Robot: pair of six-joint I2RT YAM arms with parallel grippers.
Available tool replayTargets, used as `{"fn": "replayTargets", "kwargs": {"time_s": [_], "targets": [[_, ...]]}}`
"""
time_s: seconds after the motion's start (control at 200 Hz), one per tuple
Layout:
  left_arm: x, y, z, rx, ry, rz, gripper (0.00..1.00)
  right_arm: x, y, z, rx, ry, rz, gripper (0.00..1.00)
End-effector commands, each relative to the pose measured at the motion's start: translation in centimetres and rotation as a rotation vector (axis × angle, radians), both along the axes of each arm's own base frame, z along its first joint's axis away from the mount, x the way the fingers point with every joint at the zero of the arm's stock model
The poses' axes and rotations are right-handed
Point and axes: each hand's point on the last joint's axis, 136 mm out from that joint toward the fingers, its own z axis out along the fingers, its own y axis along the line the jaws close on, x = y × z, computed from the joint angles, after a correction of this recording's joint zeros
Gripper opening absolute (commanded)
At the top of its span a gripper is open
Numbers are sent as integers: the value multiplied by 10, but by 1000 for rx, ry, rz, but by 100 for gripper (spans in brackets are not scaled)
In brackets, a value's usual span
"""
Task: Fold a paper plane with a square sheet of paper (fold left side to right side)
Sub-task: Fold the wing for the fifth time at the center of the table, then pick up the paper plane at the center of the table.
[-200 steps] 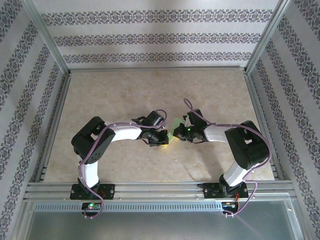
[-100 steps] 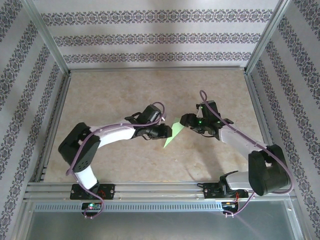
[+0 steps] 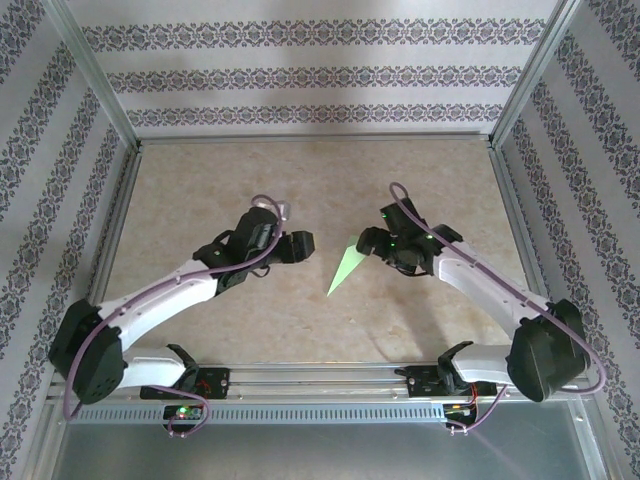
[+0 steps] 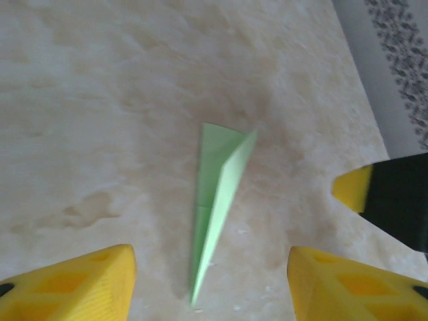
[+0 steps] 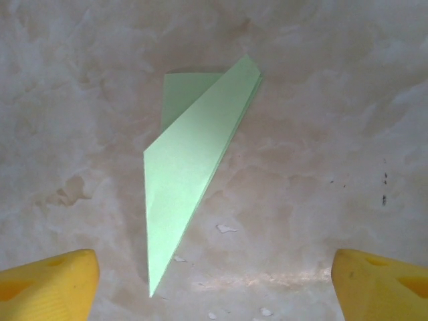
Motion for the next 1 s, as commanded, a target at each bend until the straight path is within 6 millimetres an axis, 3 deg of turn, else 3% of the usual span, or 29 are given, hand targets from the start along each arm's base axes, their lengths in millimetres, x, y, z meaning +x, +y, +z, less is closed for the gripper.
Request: {"fn": "replayTargets", "kwargs": {"time_s": [0.0, 0.195, 0.4, 0.615, 0.994], "targets": [[3, 35, -4, 69, -41, 95, 64, -3, -16, -1, -179, 63, -113, 93], [-6, 65, -5, 78, -66, 163, 74, 6, 0, -4, -323, 111, -133, 96], [-16, 84, -14, 107, -62, 197, 76, 23, 28, -15, -407, 142, -107, 97], [-20, 92, -20, 119, -60, 201, 78, 42, 49, -31, -442, 167, -109, 95], [-19, 95, -17, 164, -78, 176, 79, 53, 52, -61, -451, 226, -185, 78]]}}
